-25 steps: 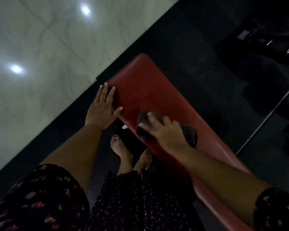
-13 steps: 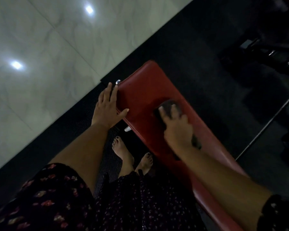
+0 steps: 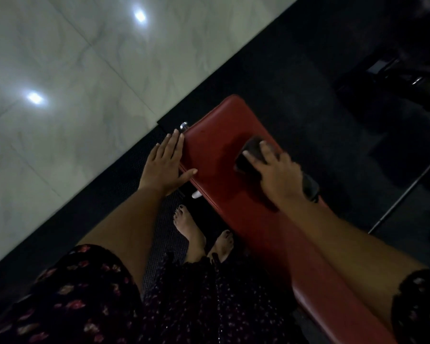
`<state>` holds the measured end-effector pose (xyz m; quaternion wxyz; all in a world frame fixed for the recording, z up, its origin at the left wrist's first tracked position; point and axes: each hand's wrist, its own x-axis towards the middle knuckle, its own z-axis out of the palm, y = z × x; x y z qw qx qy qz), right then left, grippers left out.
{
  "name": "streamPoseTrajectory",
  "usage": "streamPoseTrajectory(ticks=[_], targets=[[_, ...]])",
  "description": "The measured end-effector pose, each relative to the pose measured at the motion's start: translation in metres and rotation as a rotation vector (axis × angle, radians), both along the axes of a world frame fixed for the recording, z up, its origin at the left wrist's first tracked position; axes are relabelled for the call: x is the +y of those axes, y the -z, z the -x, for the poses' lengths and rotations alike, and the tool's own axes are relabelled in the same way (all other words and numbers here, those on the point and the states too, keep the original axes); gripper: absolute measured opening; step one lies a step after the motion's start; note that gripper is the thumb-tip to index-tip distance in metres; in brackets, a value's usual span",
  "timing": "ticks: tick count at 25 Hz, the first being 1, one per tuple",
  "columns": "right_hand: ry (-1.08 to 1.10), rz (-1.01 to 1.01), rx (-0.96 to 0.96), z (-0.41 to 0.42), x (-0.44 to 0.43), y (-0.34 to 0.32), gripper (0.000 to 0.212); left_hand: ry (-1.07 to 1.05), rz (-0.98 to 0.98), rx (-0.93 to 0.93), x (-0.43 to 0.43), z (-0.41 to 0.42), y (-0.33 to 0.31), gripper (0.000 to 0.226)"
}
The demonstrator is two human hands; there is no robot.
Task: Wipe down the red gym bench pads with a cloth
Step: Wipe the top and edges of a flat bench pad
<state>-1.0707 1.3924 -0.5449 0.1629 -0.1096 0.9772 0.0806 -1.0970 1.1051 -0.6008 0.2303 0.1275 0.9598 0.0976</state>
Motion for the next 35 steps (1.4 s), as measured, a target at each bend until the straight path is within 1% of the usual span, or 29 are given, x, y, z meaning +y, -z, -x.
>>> streamPoseTrajectory(ticks=[2,4,5,6,7,8,10,11,12,14,16,18,20,21,22,23,25,26,28,30,32,33,34,35], targets=[[0.182,-0.041,-0.050,0.021,0.024,-0.001,0.071,-0.122,-0.042,0.027,0.014,-0.018,0.001,0.089],[0.430,-0.007,-0.115,0.039,0.031,-0.002,0.074,-0.271,-0.098,0.019,0.034,-0.043,0.001,0.088],[0.528,0.030,-0.151,0.045,0.029,-0.001,0.075,-0.310,-0.116,-0.001,0.045,-0.058,0.001,0.089],[0.577,0.060,-0.170,0.047,0.024,0.000,0.076,-0.321,-0.129,-0.028,0.055,-0.073,0.002,0.092],[0.580,0.069,-0.172,0.046,0.019,0.000,0.077,-0.292,-0.136,-0.043,0.065,-0.088,0.003,0.094],[0.547,0.062,-0.166,0.042,0.015,0.000,0.078,-0.214,-0.137,-0.032,0.075,-0.103,0.004,0.094],[0.387,0.039,-0.130,0.035,0.007,0.001,0.077,0.086,-0.130,0.068,0.091,-0.128,0.009,0.087],[0.247,0.039,-0.100,0.032,0.002,0.001,0.076,0.242,-0.136,0.117,0.096,-0.135,0.012,0.081],[0.057,0.049,-0.066,0.030,-0.005,0.004,0.076,0.344,-0.152,0.142,0.099,-0.137,0.014,0.075],[-0.371,0.080,-0.007,0.032,-0.023,0.010,0.073,0.406,-0.168,0.154,0.096,-0.132,0.019,0.072],[-0.699,0.075,0.039,0.040,-0.046,0.016,0.065,0.439,-0.162,0.153,0.089,-0.126,0.024,0.072],[-0.923,0.060,0.088,0.048,-0.069,0.016,0.059,0.499,-0.129,0.147,0.082,-0.120,0.026,0.070],[-1.117,-0.025,0.055,0.054,-0.085,0.013,0.058,0.551,-0.090,0.161,0.079,-0.117,0.026,0.069],[-1.164,-0.073,0.029,0.057,-0.086,0.013,0.059,0.550,-0.090,0.168,0.078,-0.117,0.024,0.069],[-1.150,-0.090,0.030,0.062,-0.080,0.012,0.059,0.515,-0.100,0.169,0.078,-0.116,0.022,0.069],[-1.071,-0.072,0.062,0.068,-0.070,0.011,0.059,0.439,-0.114,0.163,0.078,-0.116,0.020,0.069],[-0.822,-0.019,0.143,0.079,-0.034,0.012,0.058,0.226,-0.129,0.133,0.078,-0.114,0.016,0.070],[-0.685,-0.013,0.154,0.082,-0.012,0.014,0.060,0.131,-0.125,0.123,0.076,-0.112,0.013,0.072],[-0.458,-0.044,0.120,0.087,0.031,0.013,0.063,-0.052,-0.122,0.099,0.075,-0.107,0.007,0.080],[-0.131,-0.095,0.042,0.095,0.049,0.006,0.063,-0.225,-0.129,0.043,0.078,-0.097,0.000,0.089],[0.193,-0.082,-0.060,0.097,0.038,0.005,0.069,-0.251,-0.135,-0.035,0.085,-0.090,-0.005,0.098],[0.280,-0.050,-0.078,0.094,0.025,0.005,0.071,-0.230,-0.139,-0.066,0.089,-0.090,-0.006,0.103],[0.310,-0.020,-0.071,0.091,0.011,0.004,0.072,-0.216,-0.148,-0.091,0.090,-0.089,-0.006,0.106],[0.295,0.005,-0.052,0.089,0.000,0.005,0.073,-0.212,-0.161,-0.103,0.090,-0.089,-0.005,0.107]])
